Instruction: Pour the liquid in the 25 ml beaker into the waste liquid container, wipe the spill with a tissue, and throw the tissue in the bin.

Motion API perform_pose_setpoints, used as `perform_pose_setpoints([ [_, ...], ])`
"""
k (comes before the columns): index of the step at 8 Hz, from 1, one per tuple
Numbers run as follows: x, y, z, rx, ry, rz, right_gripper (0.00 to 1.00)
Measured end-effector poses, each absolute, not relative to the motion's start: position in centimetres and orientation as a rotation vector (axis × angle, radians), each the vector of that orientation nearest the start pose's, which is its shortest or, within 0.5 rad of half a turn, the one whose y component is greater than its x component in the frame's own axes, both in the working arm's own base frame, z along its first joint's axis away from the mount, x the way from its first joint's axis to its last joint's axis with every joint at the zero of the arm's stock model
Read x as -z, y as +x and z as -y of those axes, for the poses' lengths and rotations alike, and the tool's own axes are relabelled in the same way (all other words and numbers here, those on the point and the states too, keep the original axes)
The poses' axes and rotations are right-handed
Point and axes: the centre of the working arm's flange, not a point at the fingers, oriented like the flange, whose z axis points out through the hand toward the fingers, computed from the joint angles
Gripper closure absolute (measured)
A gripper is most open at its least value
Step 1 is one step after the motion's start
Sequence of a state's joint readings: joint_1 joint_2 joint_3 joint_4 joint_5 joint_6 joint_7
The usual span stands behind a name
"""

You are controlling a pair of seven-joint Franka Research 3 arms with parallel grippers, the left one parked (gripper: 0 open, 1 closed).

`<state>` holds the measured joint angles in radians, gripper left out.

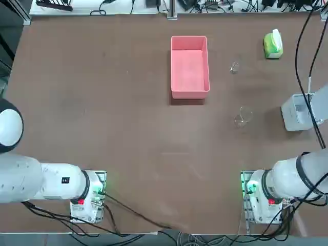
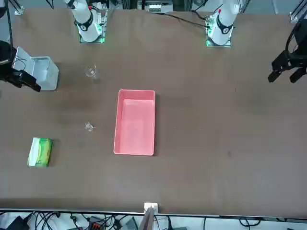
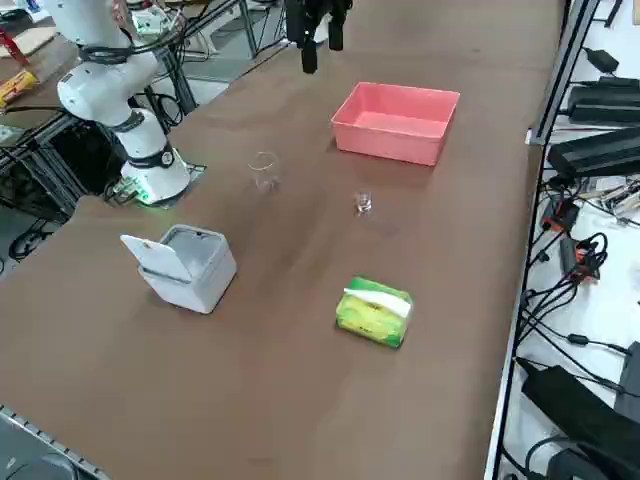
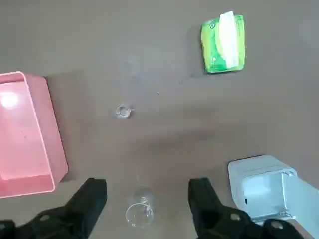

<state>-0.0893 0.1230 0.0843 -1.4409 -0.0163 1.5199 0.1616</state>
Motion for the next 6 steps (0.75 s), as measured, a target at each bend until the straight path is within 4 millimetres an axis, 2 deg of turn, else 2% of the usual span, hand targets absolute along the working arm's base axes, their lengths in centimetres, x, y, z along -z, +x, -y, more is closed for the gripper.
perform_pose_setpoints([
  [4,-61.05,58.74,0.8,-0.069,-3.139,-0.263,0.0],
  [6,-60.36,58.85,0.58,-0.098,-3.138,-0.195,0.0],
])
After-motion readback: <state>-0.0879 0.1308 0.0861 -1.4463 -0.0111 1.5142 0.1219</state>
